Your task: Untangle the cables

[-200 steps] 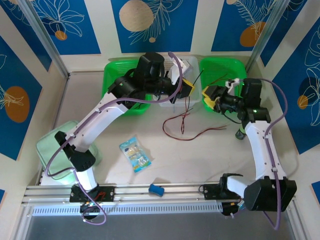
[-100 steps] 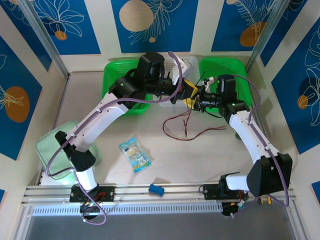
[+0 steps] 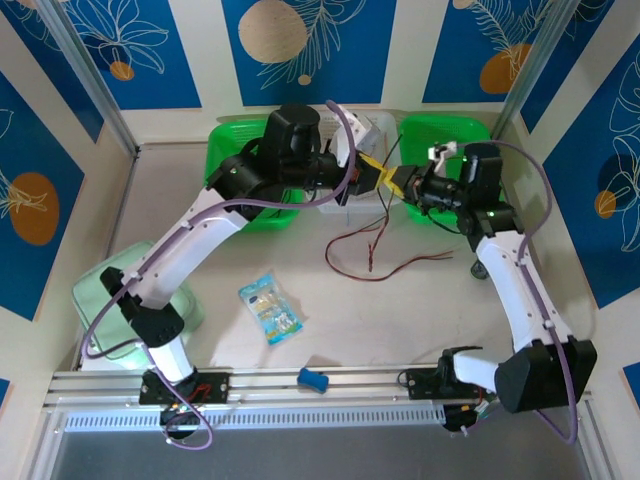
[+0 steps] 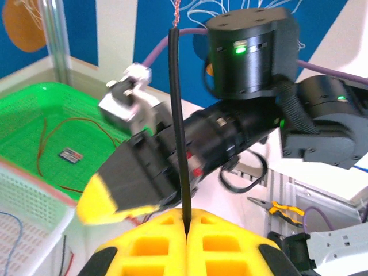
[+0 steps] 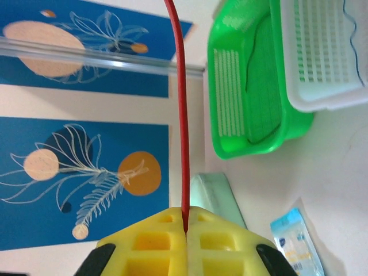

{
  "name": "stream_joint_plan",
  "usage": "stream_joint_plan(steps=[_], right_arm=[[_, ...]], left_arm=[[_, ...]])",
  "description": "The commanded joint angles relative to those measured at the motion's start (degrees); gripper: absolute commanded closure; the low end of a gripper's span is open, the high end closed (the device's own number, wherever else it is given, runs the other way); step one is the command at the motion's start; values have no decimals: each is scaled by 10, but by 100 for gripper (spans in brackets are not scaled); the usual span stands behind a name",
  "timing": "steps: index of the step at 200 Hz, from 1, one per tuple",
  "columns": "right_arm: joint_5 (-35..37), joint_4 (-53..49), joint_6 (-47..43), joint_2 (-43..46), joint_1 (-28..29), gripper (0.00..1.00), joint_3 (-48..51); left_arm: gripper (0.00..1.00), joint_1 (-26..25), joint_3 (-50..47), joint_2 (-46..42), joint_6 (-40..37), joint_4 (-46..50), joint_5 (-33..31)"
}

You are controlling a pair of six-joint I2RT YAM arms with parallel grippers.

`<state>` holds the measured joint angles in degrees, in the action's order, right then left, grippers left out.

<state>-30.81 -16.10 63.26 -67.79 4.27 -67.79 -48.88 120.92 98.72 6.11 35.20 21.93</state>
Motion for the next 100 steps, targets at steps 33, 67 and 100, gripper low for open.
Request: stream_joint_plan(steps=[33, 67, 100], right_arm=[[42, -38, -33, 59, -76, 100, -107], [101, -40, -57, 77, -109, 100, -169], [179, -67, -109, 87, -118, 100, -223]], left_arm=[[100, 39, 36, -73, -5, -14, -120], [100, 73, 72, -94, -7, -5, -141], [100, 108, 53, -128, -10, -2, -188]])
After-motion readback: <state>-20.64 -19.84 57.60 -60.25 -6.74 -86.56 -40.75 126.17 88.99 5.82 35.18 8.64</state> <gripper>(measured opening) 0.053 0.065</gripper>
